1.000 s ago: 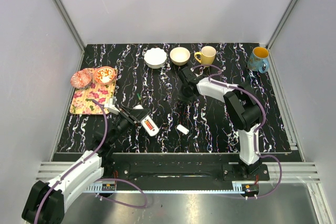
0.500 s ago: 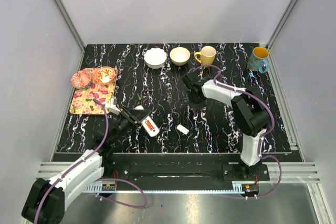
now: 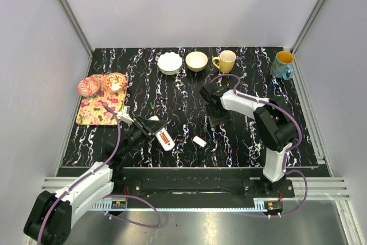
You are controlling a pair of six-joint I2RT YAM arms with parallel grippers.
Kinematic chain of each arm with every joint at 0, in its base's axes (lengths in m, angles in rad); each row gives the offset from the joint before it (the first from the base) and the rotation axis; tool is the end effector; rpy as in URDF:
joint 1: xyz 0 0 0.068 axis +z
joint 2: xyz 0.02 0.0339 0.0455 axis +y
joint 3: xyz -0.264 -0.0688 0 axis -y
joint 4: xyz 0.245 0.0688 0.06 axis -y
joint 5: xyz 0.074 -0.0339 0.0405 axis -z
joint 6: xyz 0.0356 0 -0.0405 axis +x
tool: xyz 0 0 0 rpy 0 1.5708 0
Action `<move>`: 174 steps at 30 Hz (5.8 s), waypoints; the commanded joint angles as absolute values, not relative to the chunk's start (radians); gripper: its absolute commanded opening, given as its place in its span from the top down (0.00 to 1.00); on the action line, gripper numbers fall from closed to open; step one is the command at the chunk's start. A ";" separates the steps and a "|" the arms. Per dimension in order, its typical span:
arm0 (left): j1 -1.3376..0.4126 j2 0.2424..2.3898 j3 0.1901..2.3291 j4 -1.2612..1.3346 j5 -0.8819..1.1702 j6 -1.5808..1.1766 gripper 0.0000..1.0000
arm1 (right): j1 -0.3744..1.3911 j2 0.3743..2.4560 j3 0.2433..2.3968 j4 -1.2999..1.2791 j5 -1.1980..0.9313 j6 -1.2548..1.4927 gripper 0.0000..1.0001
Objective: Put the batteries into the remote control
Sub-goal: Move the battery to the center of the board, then pick up the battery from the center of the board, then load the battery into the remote control.
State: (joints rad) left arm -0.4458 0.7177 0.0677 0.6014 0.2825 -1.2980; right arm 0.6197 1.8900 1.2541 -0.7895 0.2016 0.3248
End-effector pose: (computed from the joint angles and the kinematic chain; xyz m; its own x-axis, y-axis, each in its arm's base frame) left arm 0.1406 -0.0782 0.1814 -0.6525 -0.7132 -0.2561 0.1370 0.2213 -0.9655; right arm 0.2902 0.1983 0.1592 -0.9374 -0.2847 -0.2005 -0.2599 0.9552 -0.1415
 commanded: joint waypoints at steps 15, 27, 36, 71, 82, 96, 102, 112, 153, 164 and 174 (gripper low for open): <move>-0.443 0.718 0.107 0.673 0.310 -1.290 1.00 | 0.574 1.879 1.301 -0.726 0.224 0.356 0.49; -0.443 0.727 0.098 0.689 0.302 -1.292 1.00 | 0.545 1.830 1.258 -0.677 0.221 0.348 0.44; -0.443 0.756 0.101 0.713 0.307 -1.295 1.00 | 0.494 1.758 1.226 -0.644 0.224 0.347 0.38; -0.445 0.802 0.109 0.729 0.321 -1.295 1.00 | 0.422 1.830 1.147 -0.546 0.123 0.333 0.65; -0.445 0.816 0.106 0.742 0.327 -1.299 1.00 | 0.422 1.816 1.103 -0.541 0.113 0.360 0.75; -0.445 0.810 0.100 0.744 0.319 -1.304 1.00 | 0.422 1.842 1.106 -0.537 0.060 0.428 1.00; -0.443 0.841 0.110 0.769 0.321 -1.307 1.00 | 0.423 1.654 1.014 -0.388 -0.097 0.508 1.00; -0.454 1.012 0.210 0.874 0.344 -1.342 1.00 | 0.649 1.261 1.017 -0.414 -0.031 0.489 1.00; -0.592 1.356 0.379 1.169 0.365 -1.462 1.00 | 1.045 1.262 1.068 -0.143 0.261 0.377 1.00; -0.595 1.353 0.383 1.190 0.357 -1.480 1.00 | 1.054 1.262 1.023 -0.136 0.279 0.377 1.00; -0.597 1.361 0.394 1.190 0.347 -1.480 1.00 | 1.069 1.236 0.983 -0.123 0.287 0.410 1.00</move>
State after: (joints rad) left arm -0.5915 1.3865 0.3473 1.1011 0.3592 -1.4601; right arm 1.0523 1.2652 0.9955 -0.1612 0.2470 0.3985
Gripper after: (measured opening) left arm 0.299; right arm 0.141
